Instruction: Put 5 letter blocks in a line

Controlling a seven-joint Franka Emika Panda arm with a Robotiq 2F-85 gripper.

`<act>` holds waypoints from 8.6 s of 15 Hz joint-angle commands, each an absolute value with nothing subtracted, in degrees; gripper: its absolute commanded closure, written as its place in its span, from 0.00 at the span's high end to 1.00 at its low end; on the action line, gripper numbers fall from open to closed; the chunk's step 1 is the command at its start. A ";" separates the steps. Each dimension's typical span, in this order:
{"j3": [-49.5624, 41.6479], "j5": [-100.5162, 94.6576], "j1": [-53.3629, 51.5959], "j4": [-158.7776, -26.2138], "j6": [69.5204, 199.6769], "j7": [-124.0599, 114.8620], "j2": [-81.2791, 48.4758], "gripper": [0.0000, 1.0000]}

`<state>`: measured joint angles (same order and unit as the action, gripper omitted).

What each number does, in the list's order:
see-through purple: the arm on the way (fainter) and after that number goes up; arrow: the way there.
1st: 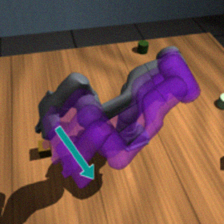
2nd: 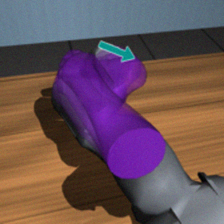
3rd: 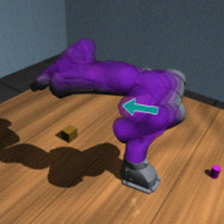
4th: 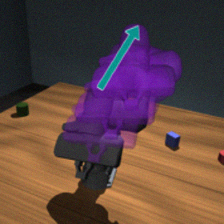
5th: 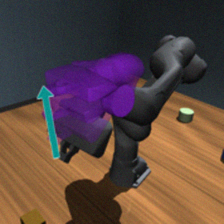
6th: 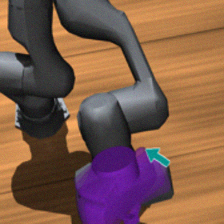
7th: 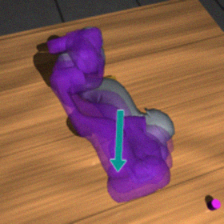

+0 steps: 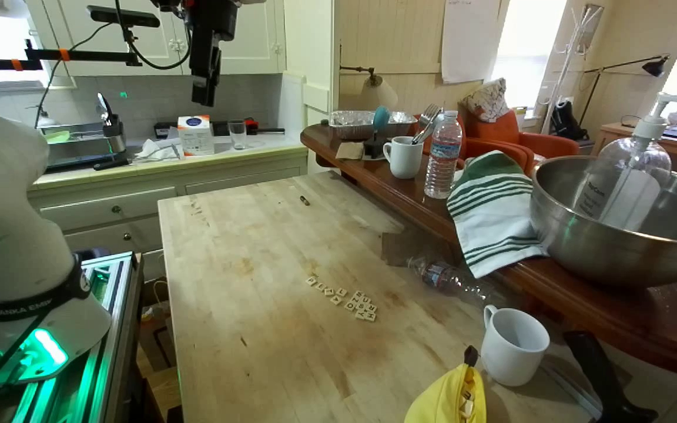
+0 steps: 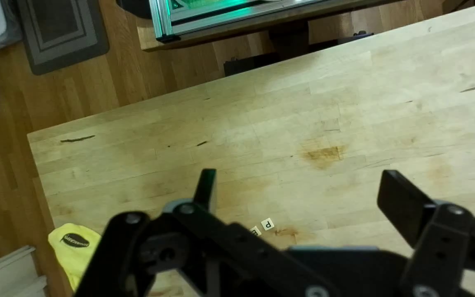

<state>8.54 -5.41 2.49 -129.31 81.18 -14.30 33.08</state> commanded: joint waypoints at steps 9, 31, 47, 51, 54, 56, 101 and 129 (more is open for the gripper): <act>-0.94 -3.93 -2.17 -141.31 107.46 11.67 24.51 1.00; -3.82 -0.15 -1.64 -149.85 135.30 21.45 11.04 1.00; -4.88 0.78 2.52 -148.77 155.00 29.08 -3.44 0.06; -4.46 -0.07 3.78 -148.63 159.32 27.84 -5.95 0.00; -4.20 -0.75 4.49 -148.50 160.80 27.25 -7.18 0.00; -4.15 -1.47 4.80 -148.34 161.25 26.91 -7.71 0.00; -2.84 -1.92 5.30 -147.50 154.37 22.07 -2.68 0.00; -0.80 0.54 7.82 -143.56 159.84 23.79 -12.64 0.00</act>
<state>-2.85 -1.31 7.47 -144.22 160.91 23.66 -10.86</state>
